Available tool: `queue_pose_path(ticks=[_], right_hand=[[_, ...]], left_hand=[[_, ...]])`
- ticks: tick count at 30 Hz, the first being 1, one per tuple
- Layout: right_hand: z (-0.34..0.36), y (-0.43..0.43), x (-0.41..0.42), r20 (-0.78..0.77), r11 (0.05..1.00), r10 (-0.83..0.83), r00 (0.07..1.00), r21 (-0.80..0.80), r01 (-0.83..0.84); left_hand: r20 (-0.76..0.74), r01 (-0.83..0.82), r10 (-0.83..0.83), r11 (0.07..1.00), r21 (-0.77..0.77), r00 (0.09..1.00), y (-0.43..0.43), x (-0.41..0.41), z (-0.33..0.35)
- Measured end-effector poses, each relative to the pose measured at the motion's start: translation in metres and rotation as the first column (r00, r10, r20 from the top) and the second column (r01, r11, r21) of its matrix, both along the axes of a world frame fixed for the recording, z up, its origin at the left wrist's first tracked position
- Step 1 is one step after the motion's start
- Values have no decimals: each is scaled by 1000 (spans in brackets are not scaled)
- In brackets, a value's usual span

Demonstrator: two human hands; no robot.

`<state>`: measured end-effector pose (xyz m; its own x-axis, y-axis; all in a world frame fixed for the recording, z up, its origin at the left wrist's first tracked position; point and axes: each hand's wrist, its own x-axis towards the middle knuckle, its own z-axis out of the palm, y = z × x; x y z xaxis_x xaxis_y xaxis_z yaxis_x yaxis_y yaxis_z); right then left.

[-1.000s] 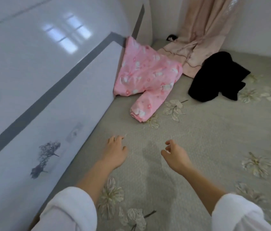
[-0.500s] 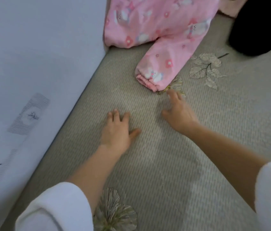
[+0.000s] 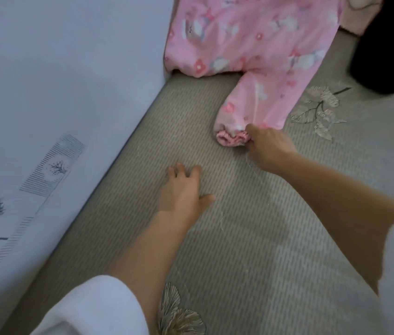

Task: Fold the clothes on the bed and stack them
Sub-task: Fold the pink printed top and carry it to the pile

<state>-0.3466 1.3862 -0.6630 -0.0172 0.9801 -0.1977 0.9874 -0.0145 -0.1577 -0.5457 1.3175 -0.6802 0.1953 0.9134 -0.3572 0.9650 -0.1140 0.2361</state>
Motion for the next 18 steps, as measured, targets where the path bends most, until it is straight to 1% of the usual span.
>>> queue_pose_path(ticks=[3,7,8,10,12,13,15,16,17,18], right_hand=[[15,-28,12,-103,996,-43,994,-85,35],[16,-80,26,-249,952,-188,950,-285,114],[15,-98,30,-305,930,-240,922,-343,129],[15,-139,37,-423,879,-370,827,-448,164],[17,-182,45,-480,839,-460,747,-510,189],[19,-203,48,-488,830,-470,736,-527,181],[23,-243,58,-485,804,-483,729,-575,150],[25,-262,63,-489,781,-506,710,-609,137],[28,-280,70,-500,748,-546,672,-653,120],[31,-296,77,-512,699,-602,612,-709,95]], left_hand=[[68,-26,32,996,-87,997,-1,-4,9],[276,-109,165,973,-205,947,-28,-3,24],[301,-104,170,969,-223,938,-39,1,27],[302,-88,151,973,-212,941,-62,11,32],[317,-104,162,976,-191,935,-85,26,37],[351,-127,198,968,-215,915,-97,36,37],[412,-168,300,930,-326,861,-128,58,36],[421,-184,351,903,-388,836,-145,70,35],[414,-209,409,869,-448,813,-164,80,32],[414,-235,464,837,-493,783,-180,89,30]])
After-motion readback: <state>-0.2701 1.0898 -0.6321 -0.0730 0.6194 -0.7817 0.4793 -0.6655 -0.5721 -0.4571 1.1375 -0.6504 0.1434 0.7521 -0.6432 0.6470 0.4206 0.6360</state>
